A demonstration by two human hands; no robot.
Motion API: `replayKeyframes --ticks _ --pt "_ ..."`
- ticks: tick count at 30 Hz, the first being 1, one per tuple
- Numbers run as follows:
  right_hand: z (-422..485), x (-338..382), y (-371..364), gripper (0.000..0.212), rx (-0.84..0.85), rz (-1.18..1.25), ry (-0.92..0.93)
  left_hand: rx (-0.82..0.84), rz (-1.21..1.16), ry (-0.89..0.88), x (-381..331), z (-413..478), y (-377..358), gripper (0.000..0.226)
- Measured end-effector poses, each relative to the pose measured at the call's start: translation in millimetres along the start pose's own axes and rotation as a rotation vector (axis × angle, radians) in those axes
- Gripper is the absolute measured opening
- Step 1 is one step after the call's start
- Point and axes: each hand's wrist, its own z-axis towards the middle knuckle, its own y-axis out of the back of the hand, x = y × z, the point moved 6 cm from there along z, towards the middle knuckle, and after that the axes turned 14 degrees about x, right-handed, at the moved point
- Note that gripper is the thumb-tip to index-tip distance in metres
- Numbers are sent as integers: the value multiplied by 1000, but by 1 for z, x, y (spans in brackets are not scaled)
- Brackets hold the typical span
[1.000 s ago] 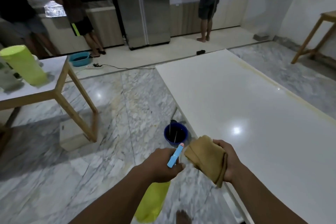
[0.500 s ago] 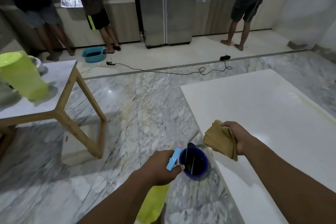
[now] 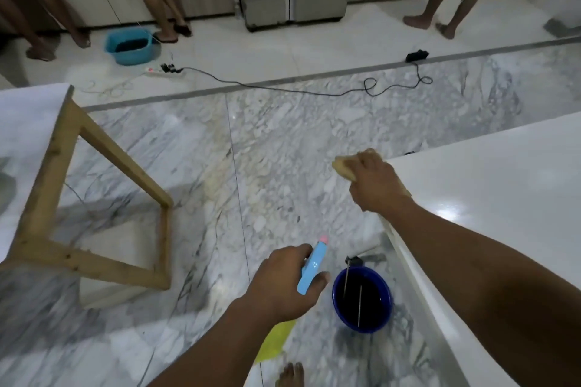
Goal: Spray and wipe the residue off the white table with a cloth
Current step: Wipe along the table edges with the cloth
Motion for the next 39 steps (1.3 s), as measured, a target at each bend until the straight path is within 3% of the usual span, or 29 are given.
replayKeyframes --ticks 3,6,18,27,39 --pt "11 -9 -37 65 -21 -212 22 -38 -3 -28 4 21 11 40" --pt "10 -9 -41 59 -100 -230 72 -45 -15 -31 8 33 12 40" --pt "-30 -13 -62 71 -60 -288 -34 3 -63 -21 3 4 -18 46" --pt "-128 -26 -104 82 -41 -262 -20 -45 -68 16 -9 -46 -67 39" --pt "-326 -54 -185 82 -20 -204 -17 -45 -3 -28 -88 -145 -200 34"
